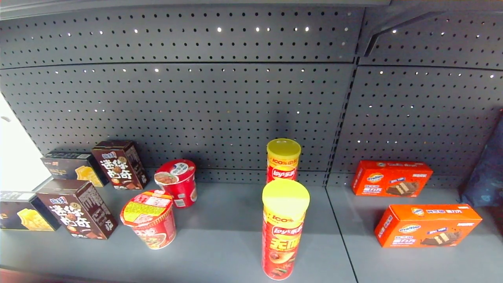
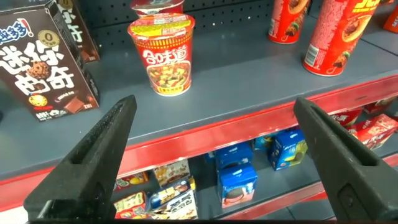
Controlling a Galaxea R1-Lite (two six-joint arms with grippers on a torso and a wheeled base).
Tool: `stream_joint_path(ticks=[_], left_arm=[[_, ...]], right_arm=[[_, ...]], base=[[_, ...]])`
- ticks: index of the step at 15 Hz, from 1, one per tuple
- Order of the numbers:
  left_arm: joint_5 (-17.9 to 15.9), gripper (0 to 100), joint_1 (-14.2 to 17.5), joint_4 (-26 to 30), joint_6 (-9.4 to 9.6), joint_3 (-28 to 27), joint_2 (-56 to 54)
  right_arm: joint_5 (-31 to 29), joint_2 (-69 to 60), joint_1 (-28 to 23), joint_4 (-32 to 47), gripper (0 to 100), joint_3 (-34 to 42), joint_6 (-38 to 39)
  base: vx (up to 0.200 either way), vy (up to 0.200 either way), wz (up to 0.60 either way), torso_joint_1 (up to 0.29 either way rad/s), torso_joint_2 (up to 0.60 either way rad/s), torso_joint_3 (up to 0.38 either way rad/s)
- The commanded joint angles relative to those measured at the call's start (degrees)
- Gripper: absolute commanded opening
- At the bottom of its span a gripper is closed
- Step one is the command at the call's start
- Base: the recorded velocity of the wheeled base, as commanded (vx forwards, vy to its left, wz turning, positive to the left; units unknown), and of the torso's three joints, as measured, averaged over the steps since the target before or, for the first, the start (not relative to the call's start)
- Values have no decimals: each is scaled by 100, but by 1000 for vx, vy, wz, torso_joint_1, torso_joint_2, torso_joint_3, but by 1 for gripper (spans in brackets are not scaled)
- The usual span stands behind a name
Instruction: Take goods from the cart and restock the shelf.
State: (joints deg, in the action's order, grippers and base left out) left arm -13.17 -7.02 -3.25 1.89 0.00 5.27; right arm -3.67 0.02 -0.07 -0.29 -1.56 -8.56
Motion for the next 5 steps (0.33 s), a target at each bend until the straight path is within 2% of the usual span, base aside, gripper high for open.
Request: stream_joint_path(ticks=[1, 5], left_arm=[[-2, 100, -1, 0, -4, -9, 9], [-2, 100, -1, 0, -13, -9, 9]], right_arm=[[-2, 6, -1, -6, 100, -2, -6], [-2, 6, -1, -6, 100, -2, 74]], base=[[0, 0, 0, 0, 0, 0], [0, 0, 0, 0, 0, 0]])
